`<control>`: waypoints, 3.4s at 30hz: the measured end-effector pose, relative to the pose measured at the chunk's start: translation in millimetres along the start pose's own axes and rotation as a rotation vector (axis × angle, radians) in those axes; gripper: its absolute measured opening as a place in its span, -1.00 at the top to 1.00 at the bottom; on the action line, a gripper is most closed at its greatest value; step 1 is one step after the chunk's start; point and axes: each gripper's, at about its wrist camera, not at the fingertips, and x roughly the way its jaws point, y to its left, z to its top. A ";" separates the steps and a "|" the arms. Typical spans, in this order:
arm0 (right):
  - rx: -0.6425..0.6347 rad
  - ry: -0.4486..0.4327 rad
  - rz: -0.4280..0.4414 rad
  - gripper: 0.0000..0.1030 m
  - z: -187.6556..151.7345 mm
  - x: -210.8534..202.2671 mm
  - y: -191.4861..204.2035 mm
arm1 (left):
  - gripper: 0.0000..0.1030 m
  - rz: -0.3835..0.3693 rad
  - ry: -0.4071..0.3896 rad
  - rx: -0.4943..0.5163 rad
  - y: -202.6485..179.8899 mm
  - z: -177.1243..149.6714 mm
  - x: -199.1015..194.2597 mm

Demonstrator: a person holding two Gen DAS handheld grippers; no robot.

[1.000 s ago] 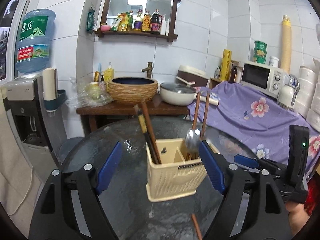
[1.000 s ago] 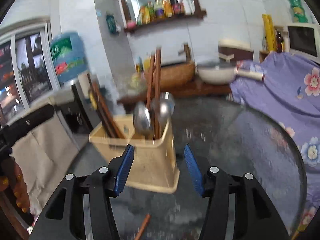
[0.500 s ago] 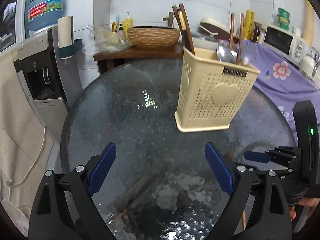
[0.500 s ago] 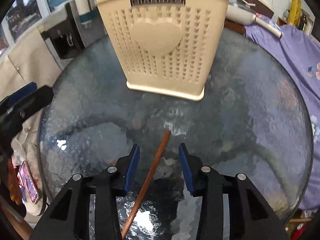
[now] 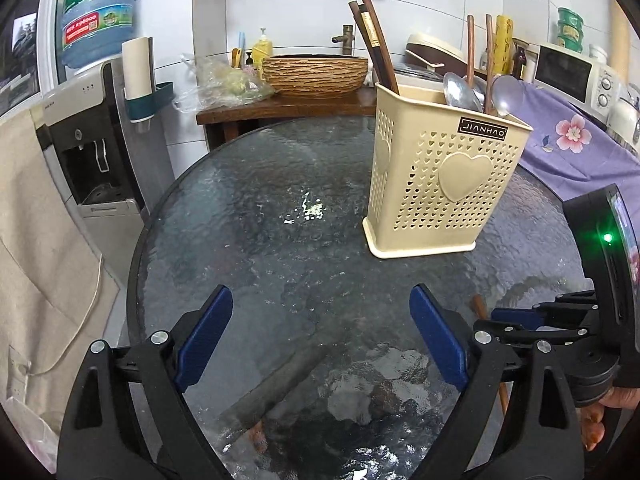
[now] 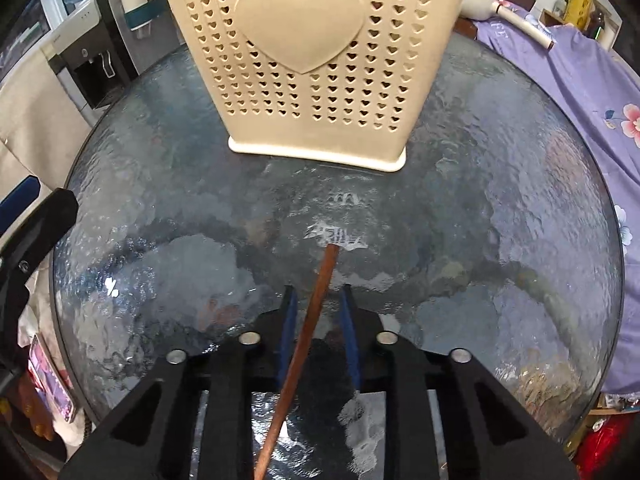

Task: Organize utensils
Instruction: 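Close the right tool on the last brown chopstick, then lift the chopstick with the right tool up over the basket, then lower the chopstick into the basket and open the right tool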

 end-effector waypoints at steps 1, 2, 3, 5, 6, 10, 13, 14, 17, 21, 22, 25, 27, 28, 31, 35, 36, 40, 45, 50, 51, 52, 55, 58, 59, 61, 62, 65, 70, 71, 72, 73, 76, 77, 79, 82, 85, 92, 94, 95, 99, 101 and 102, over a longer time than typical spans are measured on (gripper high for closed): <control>0.000 0.008 0.004 0.76 1.7 0.6 1.2 | -0.73 -0.001 -0.001 0.002 -0.4 -0.2 0.1; -0.001 0.016 0.006 0.81 4.0 0.4 3.6 | -0.73 0.001 -0.003 0.004 -0.8 0.2 0.0; -0.004 0.019 0.004 0.81 4.3 0.5 4.1 | -0.73 0.004 -0.006 0.007 -0.6 -0.1 -0.3; -0.005 0.027 0.009 0.81 5.8 1.2 3.8 | -0.73 -0.001 -0.010 0.012 -1.4 -0.3 -1.2; -0.001 0.028 0.013 0.82 6.2 1.5 3.4 | -0.73 -0.008 -0.011 0.014 -1.7 -0.6 -1.7; 0.049 0.012 0.057 0.87 3.2 0.0 -8.6 | -0.73 -0.009 -0.007 0.013 -1.3 -1.4 -1.7; 0.083 -0.007 0.095 0.88 0.1 -0.7 -17.2 | -0.73 -0.013 -0.003 0.009 0.7 -2.4 -2.4; 0.094 -0.013 0.122 0.88 -0.5 -1.4 -20.8 | -0.73 -0.013 -0.003 0.008 1.1 -2.6 -2.7; 0.129 -0.034 0.178 0.88 -1.2 -6.0 -31.2 | -0.73 -0.018 0.000 0.004 1.3 -1.7 -3.6; 0.117 -0.120 0.218 0.88 -2.0 -27.2 -37.0 | -0.73 -0.019 -0.003 0.014 -2.3 0.9 -5.6; 0.109 -0.148 0.223 0.88 -2.3 -33.8 -37.7 | -0.73 -0.016 -0.005 0.017 -3.0 1.2 -6.1; 0.090 -0.238 0.275 0.88 -3.9 -59.3 -43.2 | -0.73 -0.023 -0.010 0.009 -4.2 3.0 -8.4; 0.078 -0.287 0.305 0.88 -4.1 -74.0 -45.7 | -0.73 -0.030 -0.014 0.002 -5.0 3.8 -10.0; 0.074 -0.307 0.315 0.88 -4.6 -79.8 -47.2 | -0.73 -0.029 -0.014 0.004 -6.1 3.8 -10.3; 0.063 -0.381 0.360 0.88 -7.5 -104.0 -53.4 | -0.73 -0.022 -0.017 0.010 -8.2 3.0 -11.6; 0.036 -0.470 0.405 0.88 -8.1 -135.2 -57.9 | -0.73 -0.031 -0.019 0.000 -9.4 2.9 -13.1; 0.026 -0.484 0.409 0.88 -7.8 -140.3 -57.4 | -0.73 -0.028 -0.022 0.001 -10.0 3.1 -13.9; -0.002 -0.560 0.412 0.88 -5.3 -158.9 -60.1 | -0.73 -0.026 -0.030 0.000 -11.6 5.3 -16.1; -0.009 -0.600 0.425 0.88 4.4 -171.3 -61.6 | -0.73 -0.017 -0.044 0.000 -11.3 8.7 -22.8; -0.047 -0.639 0.451 0.88 20.6 -196.6 -55.2 | -0.73 -0.010 -0.060 -0.020 -4.6 13.4 -29.6; -0.054 -0.649 0.454 0.88 24.3 -201.9 -53.2 | -0.73 -0.008 -0.065 -0.028 -2.6 14.1 -30.9; -0.064 -0.662 0.451 0.88 28.4 -208.7 -51.5 | -0.73 -0.006 -0.068 -0.034 -0.8 14.3 -31.5; -0.112 -0.730 0.439 0.88 45.3 -237.4 -43.3 | -0.73 -0.006 -0.067 -0.045 2.9 14.2 -32.1; -0.142 -0.813 0.428 0.88 60.9 -263.0 -37.1 | -0.73 -0.010 -0.068 -0.057 3.6 13.8 -33.1; -0.154 -0.842 0.418 0.88 67.6 -271.3 -34.5 | -0.73 -0.013 -0.067 -0.060 3.4 13.3 -33.3; -0.170 -0.887 0.404 0.88 80.9 -283.7 -30.0 | -0.73 -0.017 -0.067 -0.059 1.6 11.8 -33.8; -0.166 -0.917 0.397 0.88 90.9 -290.4 -28.3 | -0.73 -0.016 -0.065 -0.056 0.6 11.3 -33.8; -0.161 -0.995 0.362 0.88 108.8 -299.4 -25.4 | -0.73 -0.018 -0.060 -0.053 -0.6 8.6 -32.8; -0.155 -1.035 0.303 0.87 136.3 -285.9 -19.1 | -0.73 -0.025 -0.046 -0.060 -1.5 4.7 -29.9; -0.147 -1.033 0.305 0.87 140.8 -278.4 -19.0 | -0.73 -0.026 -0.043 -0.061 -2.0 4.0 -29.1; -0.137 -1.026 0.303 0.88 143.3 -270.6 -19.3 | -0.73 -0.027 -0.040 -0.061 -2.2 3.1 -28.7; -0.129 -1.014 0.302 0.88 146.4 -259.9 -19.3 | -0.73 -0.026 -0.040 -0.060 -2.1 2.0 -28.9; -0.110 -0.988 0.303 0.87 145.4 -234.2 -21.3 | -0.73 -0.024 -0.038 -0.062 -0.5 0.7 -29.4; -0.111 -0.978 0.299 0.87 144.1 -226.7 -20.9 | -0.73 -0.023 -0.039 -0.063 -0.2 0.4 -29.7; -0.108 -0.959 0.287 0.87 140.3 -211.6 -19.4 | -0.73 -0.022 -0.039 -0.065 0.5 0.7 -30.0; -0.097 -0.915 0.291 0.87 137.0 -192.3 -20.7 | -0.73 -0.022 -0.043 -0.070 1.3 0.8 -30.4; -0.098 -0.885 0.280 0.87 131.5 -177.9 -17.9 | -0.74 -0.028 -0.047 -0.082 1.5 0.3 -30.5; -0.121 -0.834 0.255 0.87 123.9 -147.4 -8.9 | -0.75 -0.045 -0.048 -0.087 -1.7 -1.8 -31.7; -0.118 -0.824 0.256 0.87 122.7 -143.0 -8.6 | -0.75 -0.047 -0.048 -0.087 -2.1 -2.5 -32.8; -0.117 -0.815 0.251 0.87 122.1 -139.8 -7.7 | -0.75 -0.047 -0.048 -0.087 -2.6 -3.6 -33.3; -0.102 -0.789 0.252 0.85 121.3 -131.2 -10.3 | -0.75 -0.046 -0.047 -0.095 -0.4 -4.6 -34.3; -0.105 -0.782 0.248 0.72 120.8 -128.9 -10.1 | -0.76 -0.049 -0.048 -0.101 1.0 -4.8 -34.2; -0.107 -0.779 0.251 0.54 120.6 -128.3 -9.7 | -0.76 -0.050 -0.048 -0.102 1.1 -5.2 -34.7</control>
